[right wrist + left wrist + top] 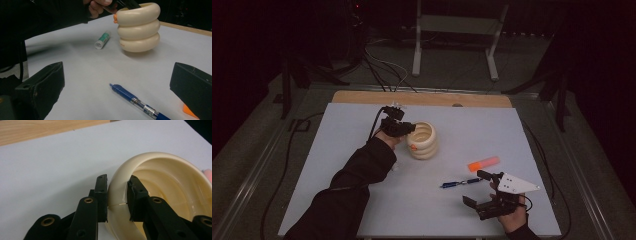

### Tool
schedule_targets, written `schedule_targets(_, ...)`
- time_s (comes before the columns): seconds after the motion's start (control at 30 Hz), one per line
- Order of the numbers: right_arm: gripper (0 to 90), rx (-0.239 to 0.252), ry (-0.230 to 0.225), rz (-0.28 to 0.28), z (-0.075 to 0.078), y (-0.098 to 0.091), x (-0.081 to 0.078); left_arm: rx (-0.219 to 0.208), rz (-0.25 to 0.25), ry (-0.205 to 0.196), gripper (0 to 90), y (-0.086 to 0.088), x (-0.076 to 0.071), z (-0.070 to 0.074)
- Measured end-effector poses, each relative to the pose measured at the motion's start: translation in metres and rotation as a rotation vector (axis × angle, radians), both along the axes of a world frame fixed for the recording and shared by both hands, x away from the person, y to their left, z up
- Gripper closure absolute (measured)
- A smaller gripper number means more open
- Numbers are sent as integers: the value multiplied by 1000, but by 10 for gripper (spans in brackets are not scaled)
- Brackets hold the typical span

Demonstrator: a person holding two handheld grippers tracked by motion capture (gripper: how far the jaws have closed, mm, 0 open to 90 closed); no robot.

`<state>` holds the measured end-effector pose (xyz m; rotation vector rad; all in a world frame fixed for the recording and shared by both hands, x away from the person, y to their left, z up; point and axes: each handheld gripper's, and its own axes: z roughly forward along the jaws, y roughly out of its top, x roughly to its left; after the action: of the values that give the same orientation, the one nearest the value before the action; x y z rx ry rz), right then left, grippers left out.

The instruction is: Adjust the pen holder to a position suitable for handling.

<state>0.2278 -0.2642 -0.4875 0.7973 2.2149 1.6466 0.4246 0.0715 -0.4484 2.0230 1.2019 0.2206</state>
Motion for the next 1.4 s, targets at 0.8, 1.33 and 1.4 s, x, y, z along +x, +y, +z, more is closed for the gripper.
schedule_targets(0.8, 0, 3, -2, -4, 1, -1, 0, 4, -12, 9, 714, -21, 2, -10)
schedule_targets(1.33, 0, 2, -2, -4, 1, -1, 0, -66, -67, -19, 469, -16, -3, 12)
schedule_targets(1.4, 0, 3, -2, -5, 1, -1, 0, -70, -74, -23, 421, -15, -5, 15)
